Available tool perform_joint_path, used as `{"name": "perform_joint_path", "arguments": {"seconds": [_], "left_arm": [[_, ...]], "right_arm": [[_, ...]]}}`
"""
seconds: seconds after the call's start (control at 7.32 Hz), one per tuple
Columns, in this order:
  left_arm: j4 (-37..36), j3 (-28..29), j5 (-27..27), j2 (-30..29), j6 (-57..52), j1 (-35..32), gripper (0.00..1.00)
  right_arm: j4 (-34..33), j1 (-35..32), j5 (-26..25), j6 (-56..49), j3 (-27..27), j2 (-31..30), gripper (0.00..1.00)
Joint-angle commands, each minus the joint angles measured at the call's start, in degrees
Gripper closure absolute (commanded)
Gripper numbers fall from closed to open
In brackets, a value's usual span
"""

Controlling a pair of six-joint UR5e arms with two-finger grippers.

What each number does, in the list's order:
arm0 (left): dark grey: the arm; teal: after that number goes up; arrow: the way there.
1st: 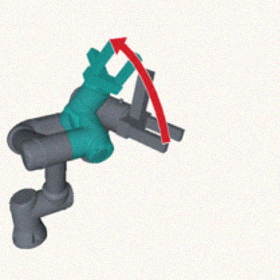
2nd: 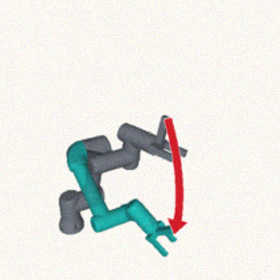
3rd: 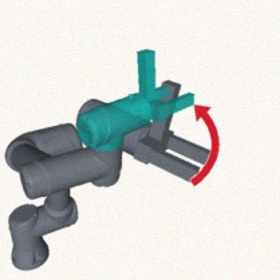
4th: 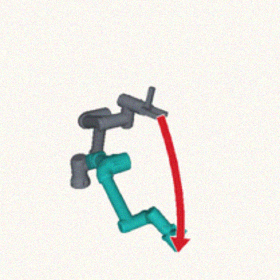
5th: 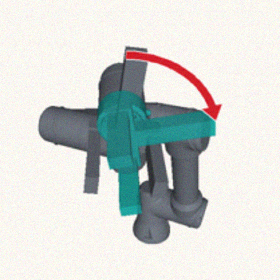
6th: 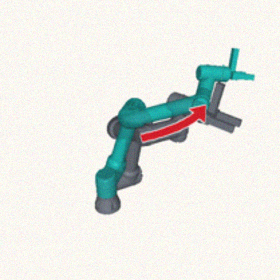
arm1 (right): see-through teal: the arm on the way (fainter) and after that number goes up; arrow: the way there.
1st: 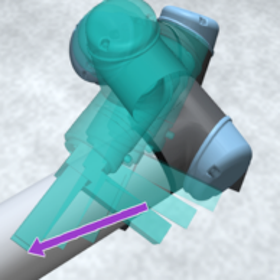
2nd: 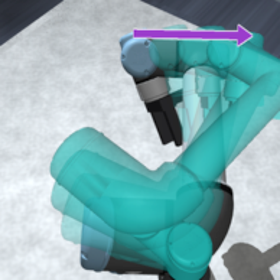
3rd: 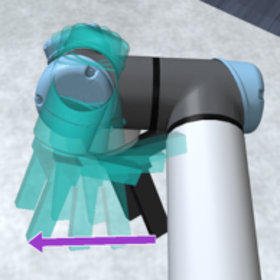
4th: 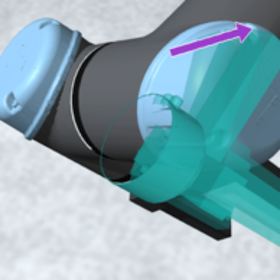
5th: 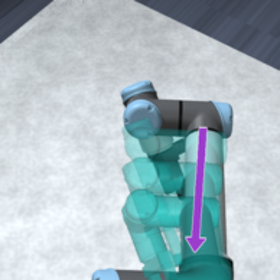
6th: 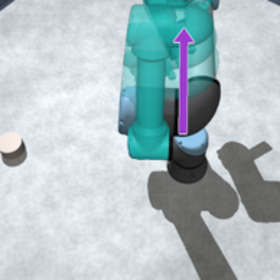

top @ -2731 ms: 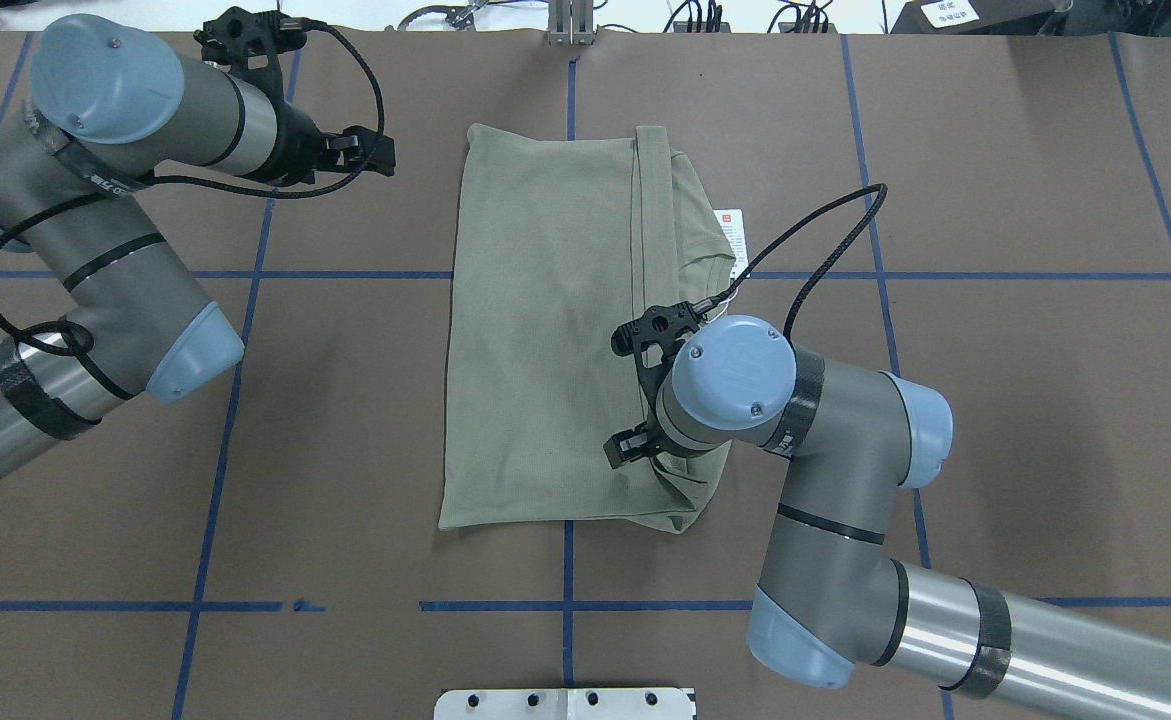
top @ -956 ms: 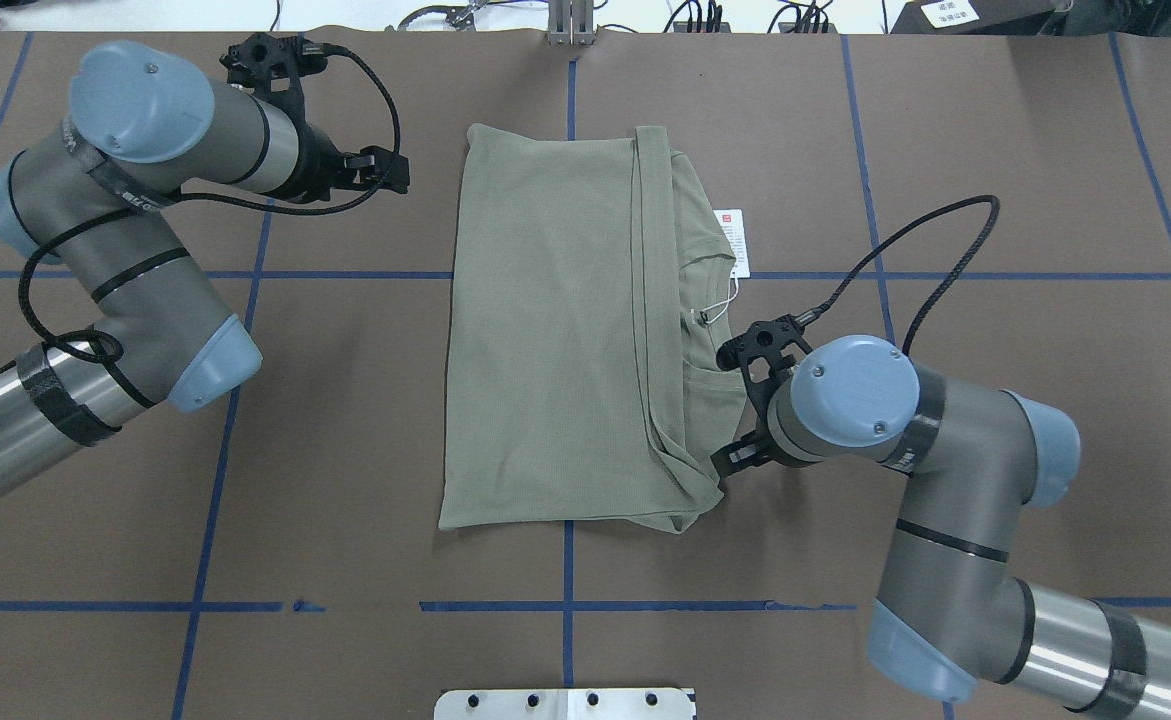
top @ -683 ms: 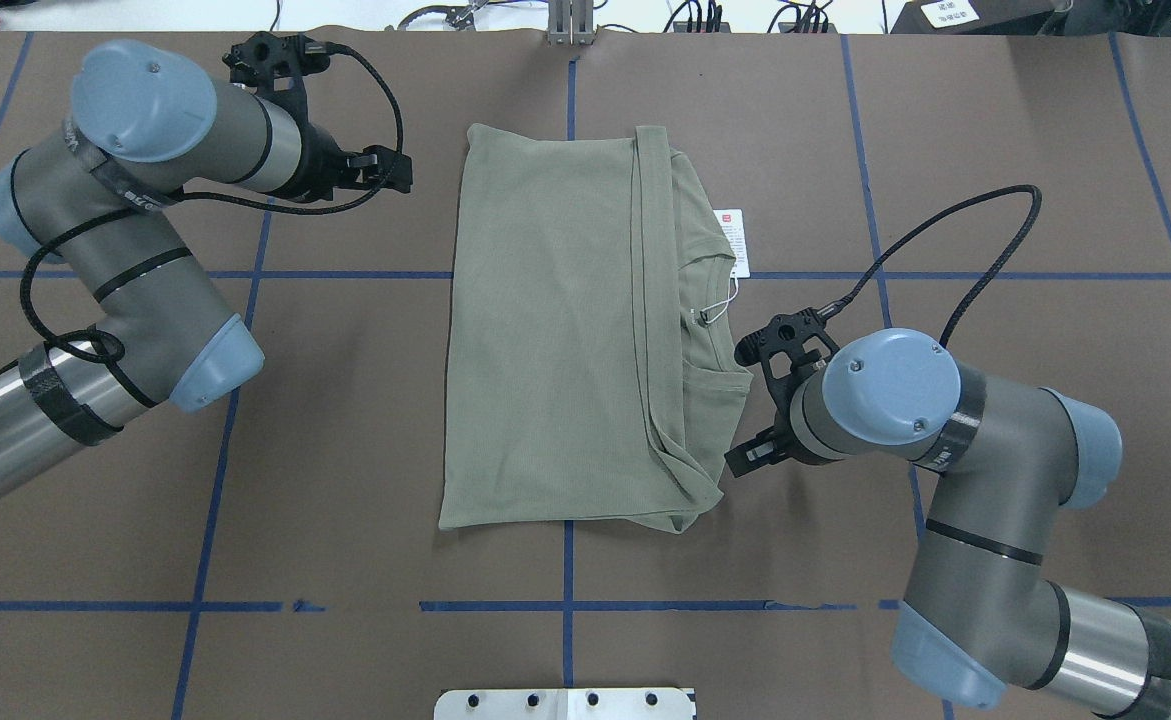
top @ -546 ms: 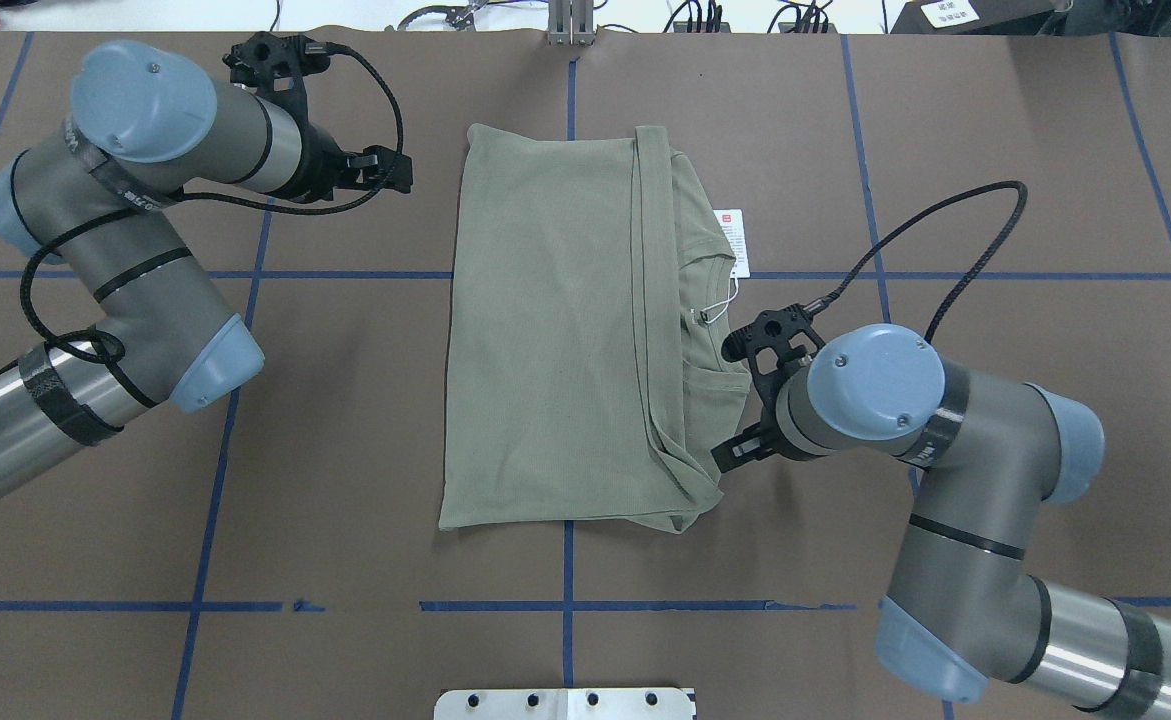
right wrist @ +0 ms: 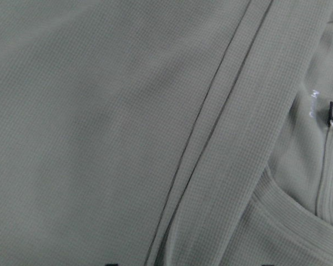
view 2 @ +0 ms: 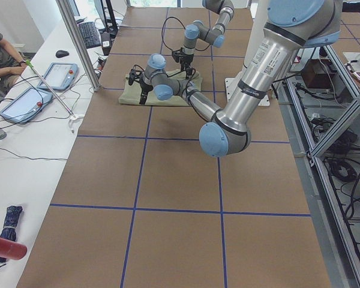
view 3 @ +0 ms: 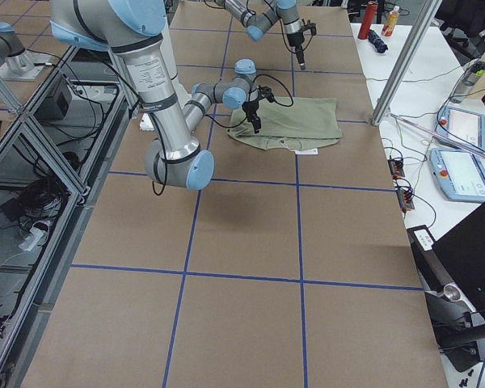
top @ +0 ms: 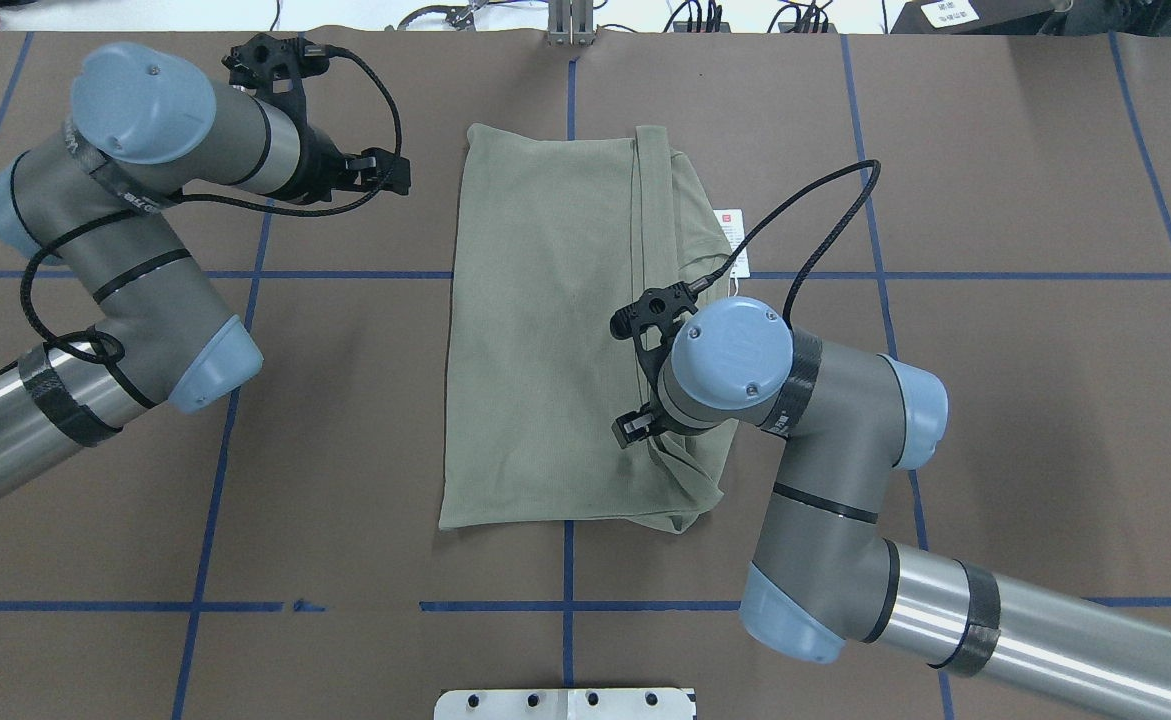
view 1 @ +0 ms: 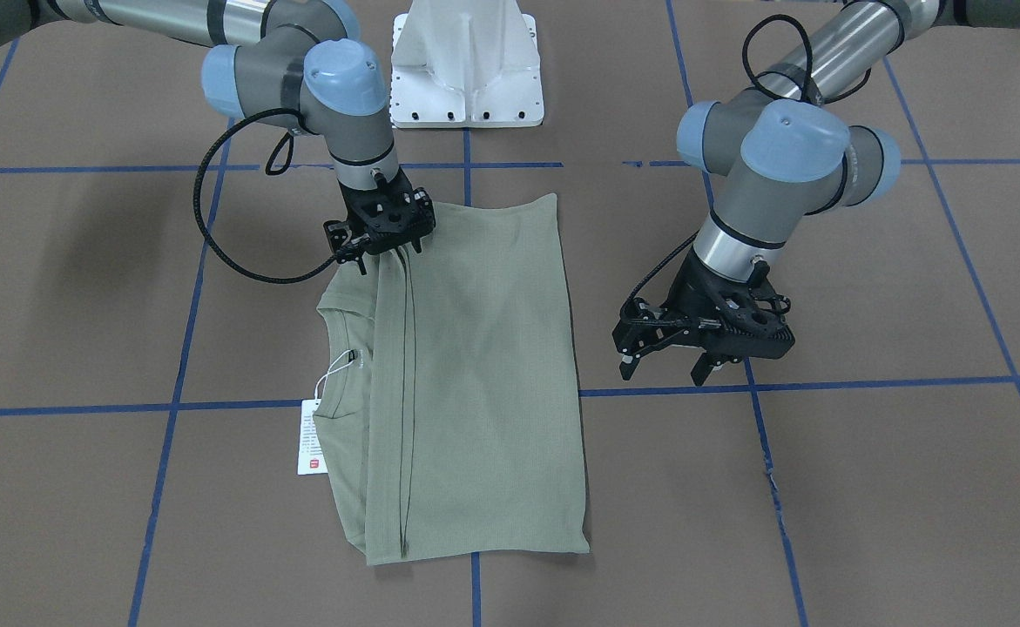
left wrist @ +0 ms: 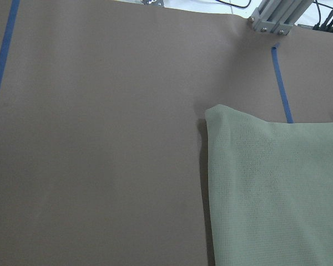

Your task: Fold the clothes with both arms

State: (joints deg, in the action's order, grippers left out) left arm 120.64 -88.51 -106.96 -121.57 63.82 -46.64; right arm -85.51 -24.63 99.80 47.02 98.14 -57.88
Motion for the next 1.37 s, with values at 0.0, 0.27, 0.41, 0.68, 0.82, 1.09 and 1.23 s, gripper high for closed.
{"name": "perform_joint_path", "arguments": {"seconds": [0.0,0.27,0.41,0.68,0.82,1.09,1.23], "left_arm": [[1.87,1.22,0.00,0.28,-0.01,0.06,0.00],[3.46,1.85,0.00,0.37,0.08,0.06,0.00],[3.55,1.85,0.00,0.37,0.08,0.06,0.00],[3.55,2.11,0.00,0.37,-0.10,0.06,0.00],[3.55,2.11,0.00,0.37,-0.10,0.06,0.00],[3.55,2.11,0.00,0.37,-0.10,0.06,0.00],[3.55,2.11,0.00,0.28,-0.10,0.15,0.00]], "right_arm": [[0.00,1.34,-0.22,0.00,-0.75,0.31,0.41],[0.08,1.43,-0.13,-0.09,-1.11,0.49,0.53],[0.08,1.43,-0.13,-0.26,-1.19,0.40,0.58],[0.08,1.43,0.04,-0.26,-1.20,0.40,0.59],[0.08,1.43,0.04,-0.26,-1.20,0.40,0.63],[0.35,1.34,0.04,-0.35,-1.20,0.40,0.63],[0.35,1.43,0.04,-0.35,-1.20,0.40,0.63]]}}
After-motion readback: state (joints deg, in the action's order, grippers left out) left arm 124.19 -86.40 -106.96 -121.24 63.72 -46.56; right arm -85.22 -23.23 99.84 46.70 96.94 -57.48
